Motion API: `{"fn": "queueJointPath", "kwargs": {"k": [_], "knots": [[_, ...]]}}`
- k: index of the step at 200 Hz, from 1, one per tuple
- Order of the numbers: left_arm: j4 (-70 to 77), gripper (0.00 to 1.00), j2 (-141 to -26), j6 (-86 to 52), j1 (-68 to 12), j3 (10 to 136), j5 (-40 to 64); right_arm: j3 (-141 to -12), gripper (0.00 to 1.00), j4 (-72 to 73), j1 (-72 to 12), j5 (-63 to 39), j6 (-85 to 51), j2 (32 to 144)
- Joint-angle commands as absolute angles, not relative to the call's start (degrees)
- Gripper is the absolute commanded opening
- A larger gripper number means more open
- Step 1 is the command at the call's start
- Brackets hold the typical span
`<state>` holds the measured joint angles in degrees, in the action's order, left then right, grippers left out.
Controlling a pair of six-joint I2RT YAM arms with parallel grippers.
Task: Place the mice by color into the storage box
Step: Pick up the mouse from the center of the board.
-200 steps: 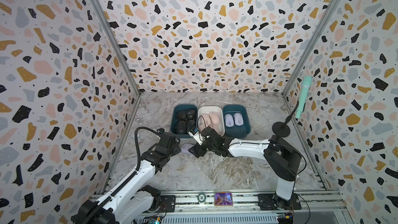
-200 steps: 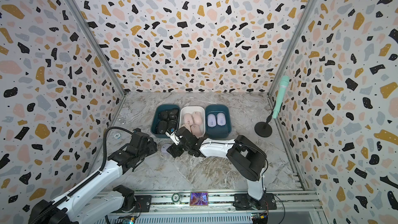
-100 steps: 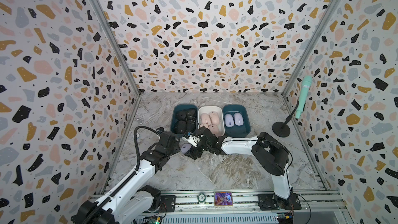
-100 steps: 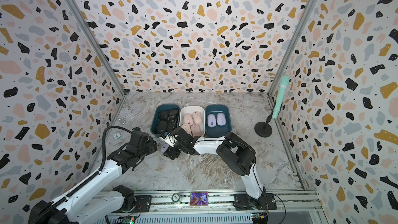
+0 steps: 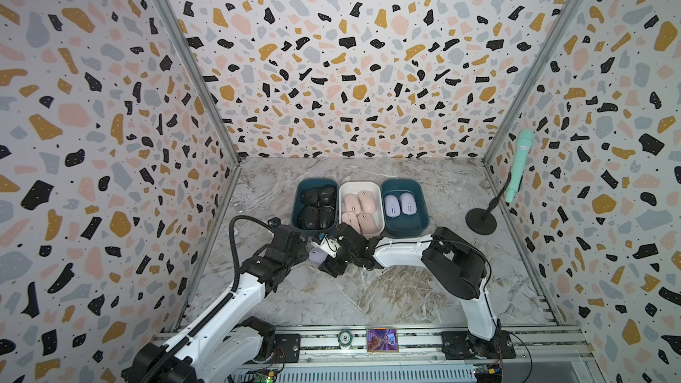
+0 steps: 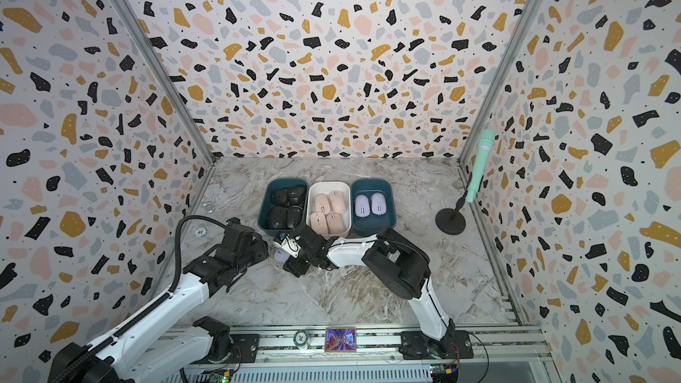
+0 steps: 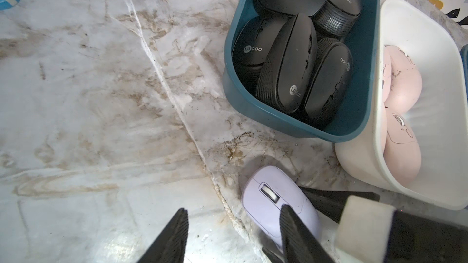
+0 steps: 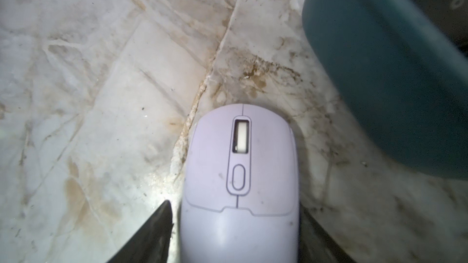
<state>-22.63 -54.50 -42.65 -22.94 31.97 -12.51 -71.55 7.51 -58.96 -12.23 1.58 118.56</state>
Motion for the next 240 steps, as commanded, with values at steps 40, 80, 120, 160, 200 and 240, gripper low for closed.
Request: {"fn": "queueJointPath", "kwargs": {"k": [40, 80, 120, 160, 200, 240], "knots": [[-22.1, 0.57, -52.6, -42.3, -23.0, 32.0, -12.9, -73.2, 0.73, 7.4, -60.1, -7.6, -2.1, 119.3], [-22.0, 0.57, -53.1, -41.9, -23.0, 32.0, -12.7, -73.9, 0.73, 7.2, -61.1, -3.7, -3.3, 120.6], [-22.3, 0.57, -53.0, -41.8, -23.0, 32.2, -12.7, -73.5, 0.69, 7.2, -61.2, -2.5, -4.6, 120.7], [-23.8, 0.57, -52.2, -41.4, -23.0, 32.7, -13.1, -72.2, 0.58, 8.1, -61.1, -2.4, -5.9, 120.1], [-23.9, 0.57, -51.2, -41.2, -23.0, 32.5, -14.4, -70.4, 0.56, 8.9, -61.2, -3.4, -7.7, 117.7], [-24.6, 0.57, -52.7, -40.3, -23.1, 34.1, -14.8, -67.0, 0.54, 10.5, -61.6, -3.6, -9.1, 113.4]]}}
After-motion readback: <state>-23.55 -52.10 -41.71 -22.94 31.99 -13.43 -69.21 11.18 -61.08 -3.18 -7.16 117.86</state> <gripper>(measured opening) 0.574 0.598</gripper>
